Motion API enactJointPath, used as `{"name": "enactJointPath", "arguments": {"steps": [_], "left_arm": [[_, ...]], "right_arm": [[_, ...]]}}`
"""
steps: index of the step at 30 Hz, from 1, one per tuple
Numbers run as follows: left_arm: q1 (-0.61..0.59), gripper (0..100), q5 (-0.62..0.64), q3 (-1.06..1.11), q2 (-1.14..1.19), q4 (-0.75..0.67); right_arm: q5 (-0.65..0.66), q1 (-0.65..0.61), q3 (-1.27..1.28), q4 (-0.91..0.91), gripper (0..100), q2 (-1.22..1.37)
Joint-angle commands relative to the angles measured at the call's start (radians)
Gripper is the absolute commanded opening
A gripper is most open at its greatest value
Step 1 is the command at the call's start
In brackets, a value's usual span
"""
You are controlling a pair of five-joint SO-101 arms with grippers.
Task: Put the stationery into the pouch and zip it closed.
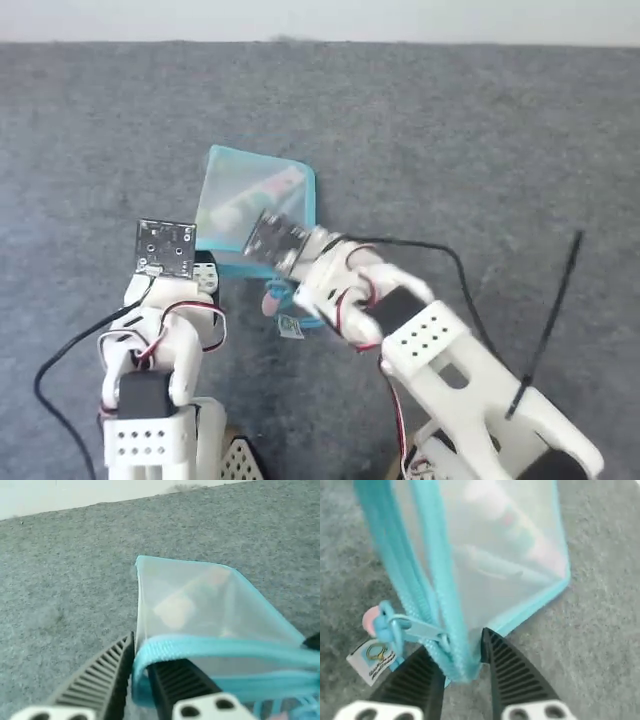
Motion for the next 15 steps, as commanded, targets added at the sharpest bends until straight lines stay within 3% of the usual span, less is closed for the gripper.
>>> {"name": "enactJointPath", "arguments": {"steps": [1, 5, 10, 15], "left_arm": [[0.009, 11, 0.08, -0.09, -0.003, -0.008], [0.012, 20, 0.084, -0.122, -0.003, 0.046], [0.055, 19, 0.081, -0.173, -0.003, 0.14], [0.137, 19, -0.005, -0.147, -0.003, 0.16]], "right_arm": [[-0.121, 0.094, -0.103, 0.05, 0.6, 0.042], [-0.192, 0.125, -0.161, 0.084, 0.6, 0.15], [-0.218, 0.131, -0.226, 0.09, 0.6, 0.26], [-0.23, 0.133, -0.244, 0.113, 0.6, 0.263]]}}
